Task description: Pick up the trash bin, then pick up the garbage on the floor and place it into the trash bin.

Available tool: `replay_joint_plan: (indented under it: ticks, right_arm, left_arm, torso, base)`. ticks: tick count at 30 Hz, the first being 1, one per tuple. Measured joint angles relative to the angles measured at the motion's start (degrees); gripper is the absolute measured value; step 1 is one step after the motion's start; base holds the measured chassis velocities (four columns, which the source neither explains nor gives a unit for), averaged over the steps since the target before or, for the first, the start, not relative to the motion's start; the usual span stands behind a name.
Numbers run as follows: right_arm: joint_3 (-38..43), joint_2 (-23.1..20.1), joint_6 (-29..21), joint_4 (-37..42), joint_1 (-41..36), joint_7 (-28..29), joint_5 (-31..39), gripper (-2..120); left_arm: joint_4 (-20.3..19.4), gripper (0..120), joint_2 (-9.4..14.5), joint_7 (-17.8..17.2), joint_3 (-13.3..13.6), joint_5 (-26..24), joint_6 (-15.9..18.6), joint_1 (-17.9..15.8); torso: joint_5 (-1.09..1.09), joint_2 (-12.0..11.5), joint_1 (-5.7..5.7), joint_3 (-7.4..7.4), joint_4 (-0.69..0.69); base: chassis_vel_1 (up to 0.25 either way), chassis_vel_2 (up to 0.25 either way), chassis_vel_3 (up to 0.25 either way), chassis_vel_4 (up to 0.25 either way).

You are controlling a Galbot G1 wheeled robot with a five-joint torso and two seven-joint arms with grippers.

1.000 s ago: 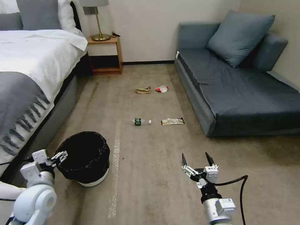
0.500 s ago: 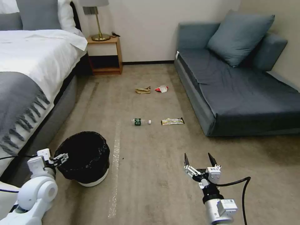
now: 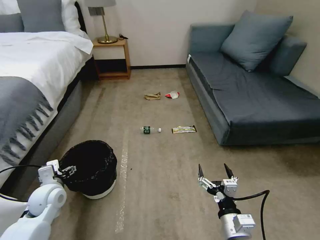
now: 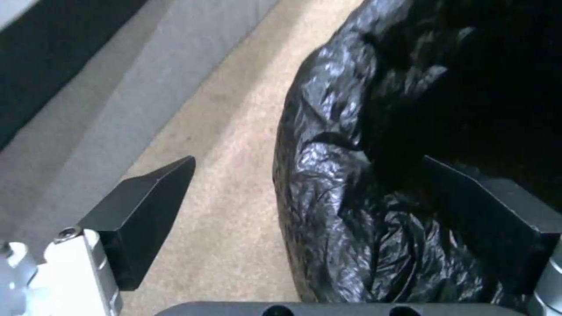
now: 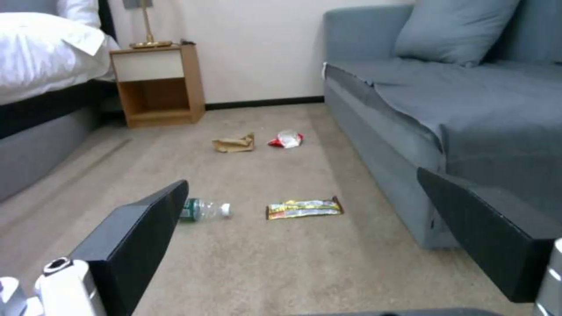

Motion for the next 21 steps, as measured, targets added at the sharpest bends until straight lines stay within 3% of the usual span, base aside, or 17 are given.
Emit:
replay_joint_plan:
  ticks: [5, 9, 12, 17, 21]
  right_arm:
    - [-0.42, 0.0, 0.18, 0.23, -0.46, 0.0, -0.8, 100]
    - [-0.44, 0.0, 0.25, 0.54, -0.76, -0.01, -1.09, 100]
    - [-0.56, -0.01, 0.35, 0.93, -1.07, -0.03, -1.38, 100]
    - [-1.01, -0.01, 0.38, 1.1, -1.37, -0.09, -2.06, 100]
    - [-0.66, -0.01, 0.41, 1.26, -1.47, -0.47, -2.36, 100]
  left_arm:
    - [1.32, 94, -0.78, 0.13, 0.41, -0.01, 0.16, -1.47]
    - [1.99, 86, -1.0, 1.07, 0.49, 0.01, 0.47, -1.81]
    - [2.95, 71, -0.85, 2.32, 0.38, 0.07, 0.57, -1.79]
    - [3.82, 56, -0.6, 2.94, 0.09, 0.16, 0.02, -1.47]
    - [5.15, 38, -0.19, 3.25, 0.05, 0.66, -2.94, -0.57]
  torso:
    - [0.01, 0.0, 0.0, 0.0, 0.0]
    - [0.01, 0.0, 0.0, 0.0, 0.0]
    - [0.02, 0.0, 0.0, 0.0, 0.0]
    - [0.05, 0.0, 0.0, -0.01, 0.0]
    - [0.07, 0.01, 0.0, -0.01, 0.02]
  base:
    - [0.0, 0.0, 0.0, 0.0]
    - [0.0, 0.0, 0.0, 0.0]
    - [0.0, 0.0, 0.0, 0.0]
    - [0.0, 0.0, 0.0, 0.0]
    - [0.0, 0.0, 0.0, 0.0]
